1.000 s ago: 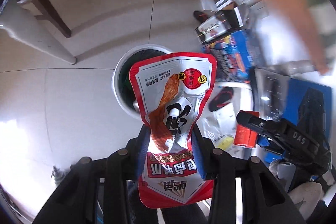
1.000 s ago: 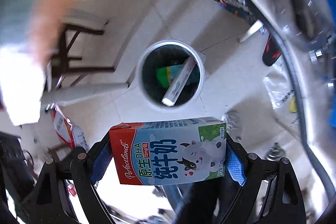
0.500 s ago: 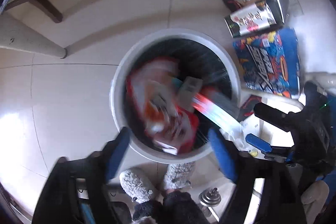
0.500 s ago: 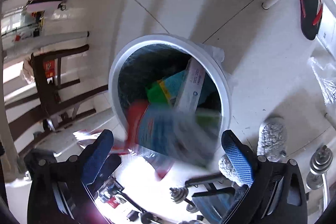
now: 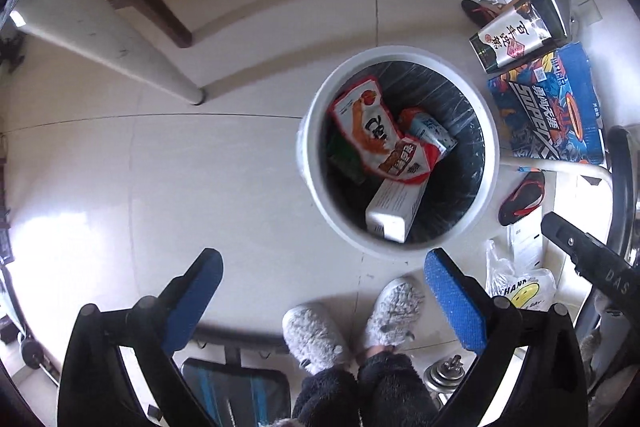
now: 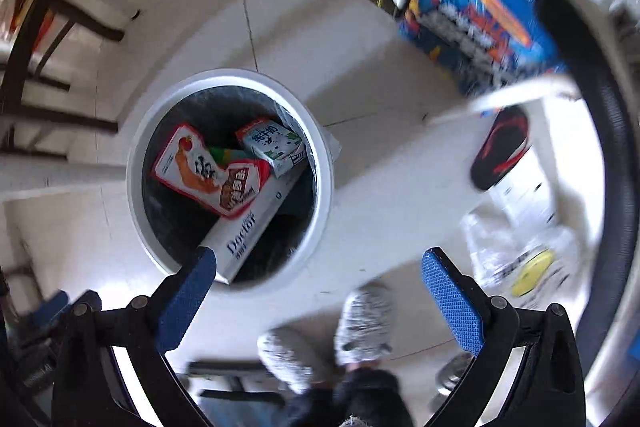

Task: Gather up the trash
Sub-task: 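Withdraw both open tools from the bin back toward the table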

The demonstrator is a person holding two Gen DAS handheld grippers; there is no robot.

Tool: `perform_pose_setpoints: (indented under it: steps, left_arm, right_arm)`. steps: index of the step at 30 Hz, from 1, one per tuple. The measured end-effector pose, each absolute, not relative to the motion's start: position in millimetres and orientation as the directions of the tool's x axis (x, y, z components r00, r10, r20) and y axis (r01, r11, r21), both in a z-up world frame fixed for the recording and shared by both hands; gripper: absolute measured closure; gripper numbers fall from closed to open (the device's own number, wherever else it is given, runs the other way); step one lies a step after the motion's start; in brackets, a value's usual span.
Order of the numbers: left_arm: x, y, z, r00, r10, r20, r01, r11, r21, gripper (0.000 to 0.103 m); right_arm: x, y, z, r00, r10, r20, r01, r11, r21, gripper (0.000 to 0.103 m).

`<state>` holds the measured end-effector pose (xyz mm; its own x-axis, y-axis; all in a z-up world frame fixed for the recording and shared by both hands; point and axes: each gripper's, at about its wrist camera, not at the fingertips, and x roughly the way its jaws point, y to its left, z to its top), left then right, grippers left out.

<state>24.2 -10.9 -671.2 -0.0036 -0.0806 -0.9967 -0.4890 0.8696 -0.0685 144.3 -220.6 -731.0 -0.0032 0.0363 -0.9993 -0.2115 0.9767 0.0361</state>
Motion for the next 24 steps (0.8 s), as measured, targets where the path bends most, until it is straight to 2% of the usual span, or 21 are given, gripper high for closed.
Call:
perform_pose_setpoints:
  steps: [10, 24]
  left_arm:
    - [-9, -23, -581, 0.014, -0.038, -0.999, -0.51, 0.859, -0.04, 0.0]
    - [-47, -36, -431, 0.056, 0.009, -0.998, -0.486, 0.874, -0.02, 0.0]
  right_arm:
    - [100, -223, -631, 0.093, 0.002, -0.996, -0.366, 0.93, -0.032, 0.0]
    - [57, -234, -471, 0.111, 0.057, -0.992, -0.393, 0.919, 0.008, 0.0]
